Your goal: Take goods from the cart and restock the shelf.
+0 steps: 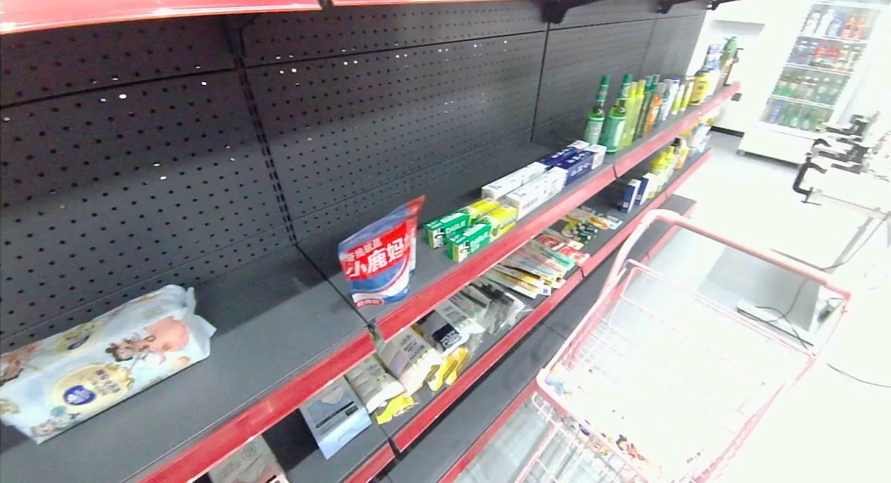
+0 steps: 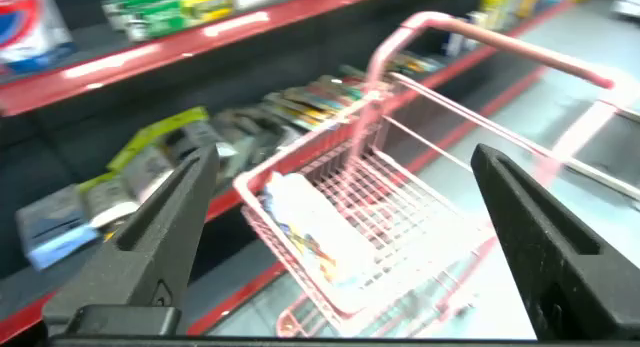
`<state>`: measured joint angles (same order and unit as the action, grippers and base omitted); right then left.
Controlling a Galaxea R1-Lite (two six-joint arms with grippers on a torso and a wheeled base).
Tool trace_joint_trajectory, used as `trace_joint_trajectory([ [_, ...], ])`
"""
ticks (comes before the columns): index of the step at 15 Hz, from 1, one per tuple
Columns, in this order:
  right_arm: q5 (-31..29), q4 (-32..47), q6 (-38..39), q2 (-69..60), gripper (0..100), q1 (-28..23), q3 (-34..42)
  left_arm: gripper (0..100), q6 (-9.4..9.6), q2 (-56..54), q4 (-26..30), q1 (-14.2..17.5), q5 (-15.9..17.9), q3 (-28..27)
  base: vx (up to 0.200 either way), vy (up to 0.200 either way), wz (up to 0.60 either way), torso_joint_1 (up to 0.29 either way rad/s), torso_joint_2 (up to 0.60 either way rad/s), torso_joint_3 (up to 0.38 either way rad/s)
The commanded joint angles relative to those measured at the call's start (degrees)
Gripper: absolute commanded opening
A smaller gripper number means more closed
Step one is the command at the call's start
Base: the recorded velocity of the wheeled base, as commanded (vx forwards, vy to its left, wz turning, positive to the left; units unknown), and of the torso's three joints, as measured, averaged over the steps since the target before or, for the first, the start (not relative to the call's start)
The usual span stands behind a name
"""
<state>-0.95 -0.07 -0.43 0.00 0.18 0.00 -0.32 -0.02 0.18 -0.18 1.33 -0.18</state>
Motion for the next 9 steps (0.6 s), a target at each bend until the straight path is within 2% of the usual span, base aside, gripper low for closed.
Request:
trace_joint_trajectory([
  [1,-0.02,-0.01,-0.01,0.00,100,-0.01,0.00,100,-0.03,0.02,-0.01,0.01,-0.01,0.01,0.000,0.000,-0.60,0.007,0.00,0.002],
  [2,-0.02,-0.01,-0.01,0.00,100,-0.01,0.00,100,-0.03,0.02,-0.01,0.01,-0.01,0.01,0.000,0.000,-0.60,0.002,-0.01,0.002],
  [9,0.07,-0.28,0.08,1.23,100,-0.09,-0.62,100,-0.03,0.02,-0.01,0.01,-0.01,0.01,0.000,0.000,0.00,0.000,0.00,0.000],
])
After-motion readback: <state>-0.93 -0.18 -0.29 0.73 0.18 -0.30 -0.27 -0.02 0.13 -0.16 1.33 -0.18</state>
